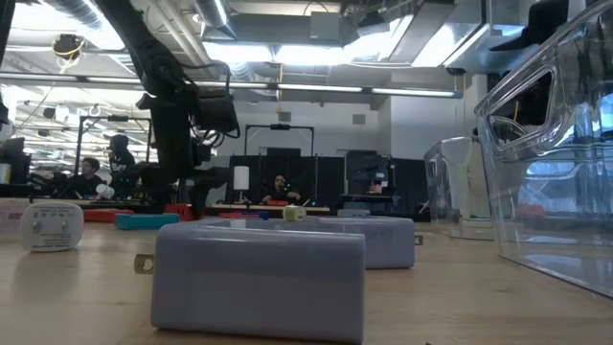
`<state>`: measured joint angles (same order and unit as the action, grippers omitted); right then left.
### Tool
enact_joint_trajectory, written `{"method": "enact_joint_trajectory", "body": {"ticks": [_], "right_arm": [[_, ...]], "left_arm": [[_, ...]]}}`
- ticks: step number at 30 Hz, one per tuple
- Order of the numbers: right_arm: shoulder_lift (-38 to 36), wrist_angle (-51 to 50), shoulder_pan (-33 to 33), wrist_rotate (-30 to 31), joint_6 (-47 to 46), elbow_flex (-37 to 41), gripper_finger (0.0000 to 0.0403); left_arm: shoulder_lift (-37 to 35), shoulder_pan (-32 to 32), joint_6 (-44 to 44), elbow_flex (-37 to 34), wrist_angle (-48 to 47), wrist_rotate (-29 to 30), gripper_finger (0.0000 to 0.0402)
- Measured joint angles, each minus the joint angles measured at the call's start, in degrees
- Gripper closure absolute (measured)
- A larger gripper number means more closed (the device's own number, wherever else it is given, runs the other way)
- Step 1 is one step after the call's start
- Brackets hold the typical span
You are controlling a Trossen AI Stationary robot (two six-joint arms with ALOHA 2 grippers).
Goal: Pick & Place Office items
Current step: Put the red charger adapter into the top transparent bin
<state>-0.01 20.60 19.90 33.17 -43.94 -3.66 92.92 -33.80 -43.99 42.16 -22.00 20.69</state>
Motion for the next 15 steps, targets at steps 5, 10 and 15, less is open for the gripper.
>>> {"method": "enact_joint_trajectory", "body": {"ticks": [5,10,15], "right_arm": [[0.0,-0.1,0.0,3.7,-0.3,0.0,0.012],[0.0,-0.1,0.0,-0.2,-0.4,0.0,0.012],[0.1,-0.7,0.0,-2.3,1.9,-0.4,0.012]], "left_arm": [[-1.5,0.0,0.2,-0.3,-0.6,-1.6,0.0193],[-3.6,0.0,0.2,-0.3,-0.4,-5.5,0.0198],[-7.6,1.5,0.8,-0.3,3.4,-8.9,0.0198]]}}
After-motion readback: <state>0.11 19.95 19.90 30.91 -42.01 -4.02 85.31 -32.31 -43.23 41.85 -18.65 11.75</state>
